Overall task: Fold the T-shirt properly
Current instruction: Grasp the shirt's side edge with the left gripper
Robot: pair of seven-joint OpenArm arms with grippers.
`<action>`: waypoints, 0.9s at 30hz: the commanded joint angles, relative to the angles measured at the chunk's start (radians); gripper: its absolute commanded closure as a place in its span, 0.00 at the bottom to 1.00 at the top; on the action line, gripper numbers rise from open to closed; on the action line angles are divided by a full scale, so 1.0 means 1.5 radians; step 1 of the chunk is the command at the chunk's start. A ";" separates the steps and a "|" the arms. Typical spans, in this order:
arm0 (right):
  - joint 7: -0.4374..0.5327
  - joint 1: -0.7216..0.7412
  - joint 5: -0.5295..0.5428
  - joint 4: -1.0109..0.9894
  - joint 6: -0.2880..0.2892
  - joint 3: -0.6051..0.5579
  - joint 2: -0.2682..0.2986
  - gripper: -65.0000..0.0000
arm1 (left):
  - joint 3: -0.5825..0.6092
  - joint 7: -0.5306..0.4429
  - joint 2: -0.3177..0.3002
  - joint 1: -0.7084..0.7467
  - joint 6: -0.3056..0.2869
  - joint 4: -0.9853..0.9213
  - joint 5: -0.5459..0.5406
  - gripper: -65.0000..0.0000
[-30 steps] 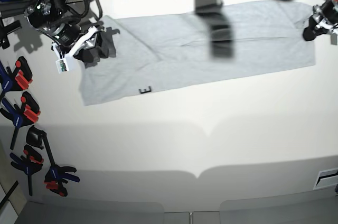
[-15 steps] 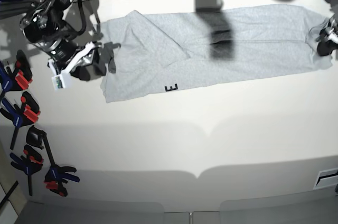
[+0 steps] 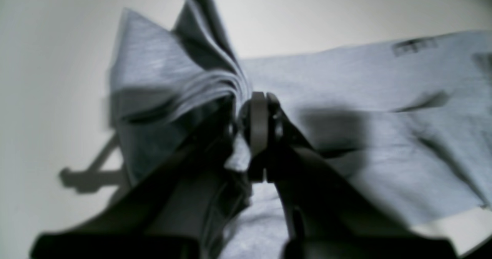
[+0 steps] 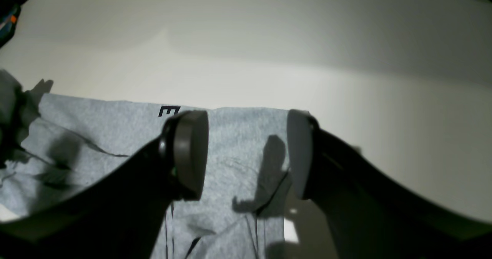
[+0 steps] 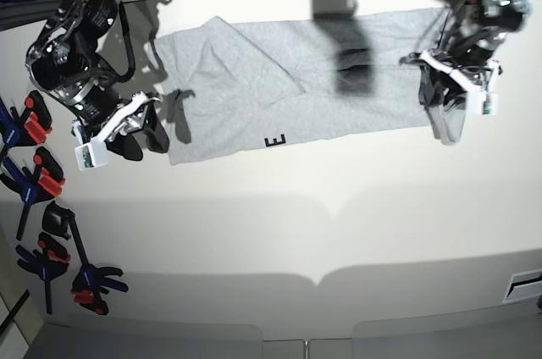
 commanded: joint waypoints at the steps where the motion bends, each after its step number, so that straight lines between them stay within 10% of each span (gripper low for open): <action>1: 0.016 0.011 0.019 0.012 0.009 0.003 0.007 0.52 | 0.016 -0.019 -0.006 -0.002 0.007 0.008 0.012 1.00; 15: 0.024 0.011 0.019 0.012 0.002 0.003 0.007 0.52 | 0.154 -0.042 -0.006 -0.002 0.061 0.007 0.109 1.00; 27: 0.023 0.011 0.019 0.012 0.002 0.003 0.007 0.52 | 0.154 -0.057 -0.005 -0.002 0.094 0.007 0.034 1.00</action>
